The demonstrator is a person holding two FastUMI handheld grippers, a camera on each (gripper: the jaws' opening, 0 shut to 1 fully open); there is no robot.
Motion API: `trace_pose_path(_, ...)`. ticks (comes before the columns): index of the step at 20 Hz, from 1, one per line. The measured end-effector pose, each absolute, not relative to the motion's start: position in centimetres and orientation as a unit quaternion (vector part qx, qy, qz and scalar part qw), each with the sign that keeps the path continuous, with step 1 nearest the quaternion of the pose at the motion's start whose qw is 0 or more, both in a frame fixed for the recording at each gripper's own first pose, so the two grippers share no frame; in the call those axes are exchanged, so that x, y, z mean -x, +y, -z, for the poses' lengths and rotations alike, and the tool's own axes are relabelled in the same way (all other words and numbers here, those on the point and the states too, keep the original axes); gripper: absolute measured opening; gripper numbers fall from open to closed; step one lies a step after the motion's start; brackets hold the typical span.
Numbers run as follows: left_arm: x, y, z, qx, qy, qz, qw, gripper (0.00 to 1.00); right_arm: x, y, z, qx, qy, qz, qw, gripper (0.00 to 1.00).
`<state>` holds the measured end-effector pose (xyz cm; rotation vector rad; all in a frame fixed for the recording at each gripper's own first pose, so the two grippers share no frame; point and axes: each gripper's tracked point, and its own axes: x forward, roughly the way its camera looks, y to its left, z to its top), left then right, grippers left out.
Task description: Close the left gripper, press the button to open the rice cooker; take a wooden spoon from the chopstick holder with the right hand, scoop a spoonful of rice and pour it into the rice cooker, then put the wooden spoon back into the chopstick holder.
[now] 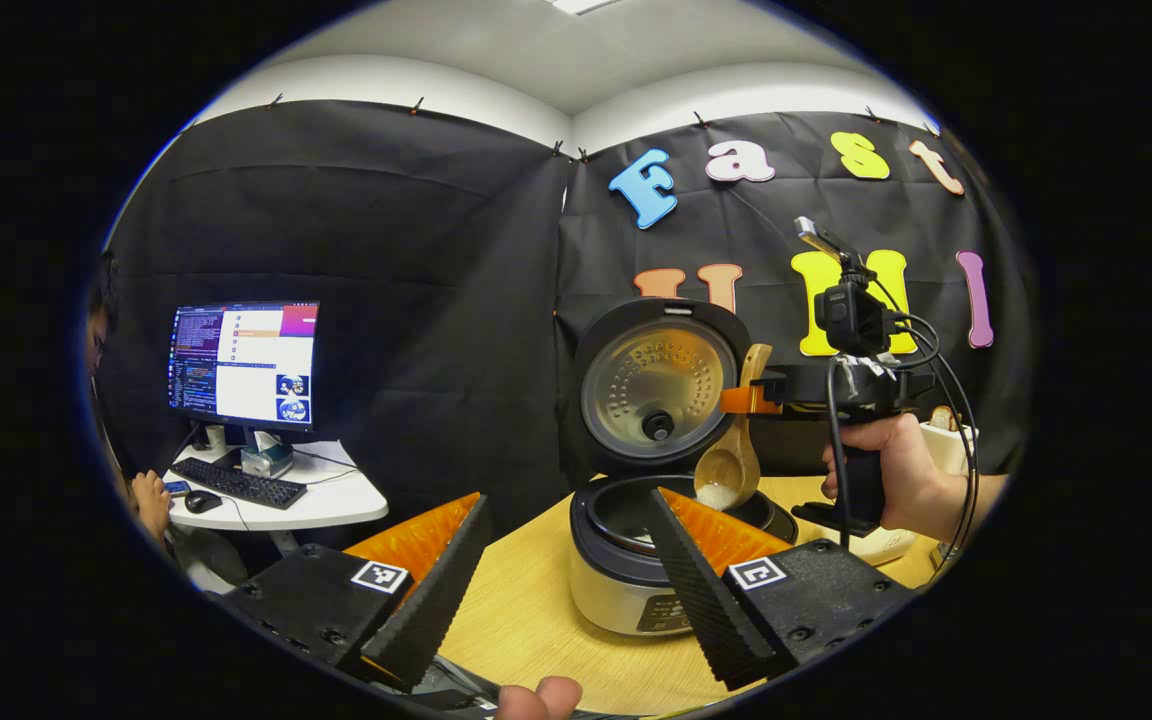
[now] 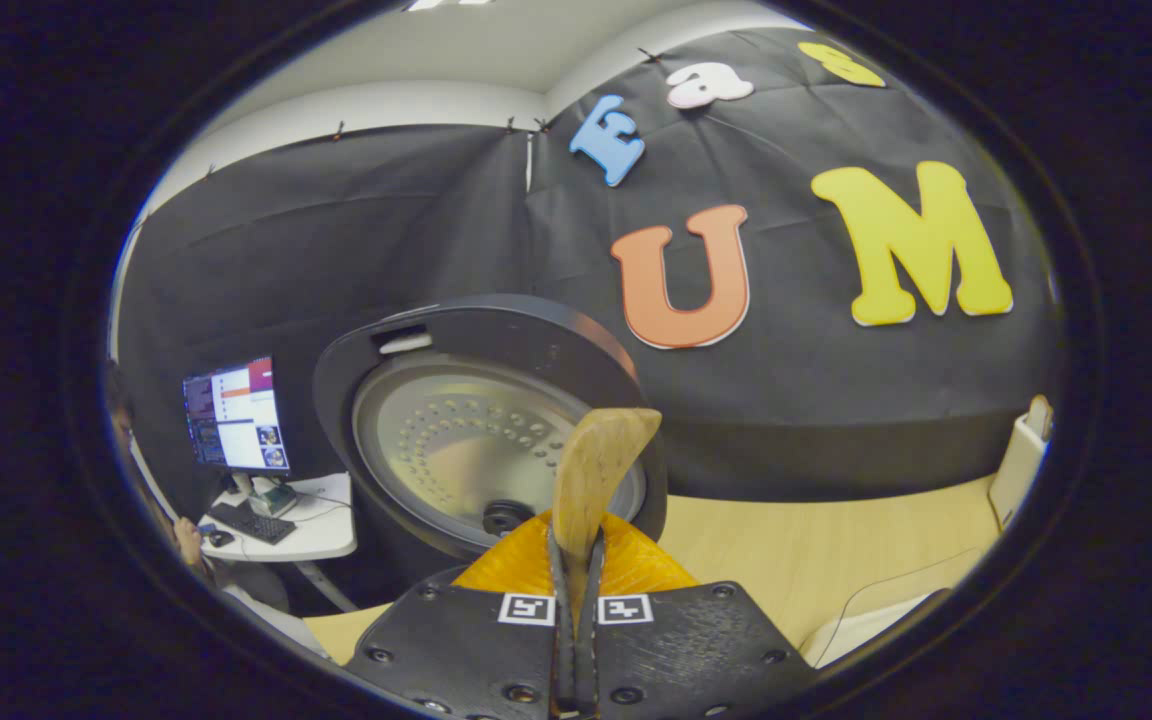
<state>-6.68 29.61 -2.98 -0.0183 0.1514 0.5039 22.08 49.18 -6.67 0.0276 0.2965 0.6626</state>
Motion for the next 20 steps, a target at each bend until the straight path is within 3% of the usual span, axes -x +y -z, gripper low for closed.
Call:
trace_pose_path(5,6.8,29.7,2.8,0.012,0.070,-0.248,0.966,1.00,-19.5,50.5,4.1,0.090,0.053,-0.332,0.938,0.01)
trace_pose_path(9,7.1,30.0,2.8,0.018,0.070,-0.255,0.964,1.00,-19.0,50.8,3.0,0.124,0.026,-0.338,0.933,0.01)
trace_pose_path(15,6.8,29.7,2.7,0.030,0.064,-0.245,0.967,1.00,-19.1,50.7,3.1,0.095,0.046,-0.345,0.933,0.01)
trace_pose_path(20,6.6,29.2,2.4,0.022,0.060,-0.241,0.968,1.00,-18.6,50.1,2.5,-0.030,0.108,-0.359,0.927,0.00)
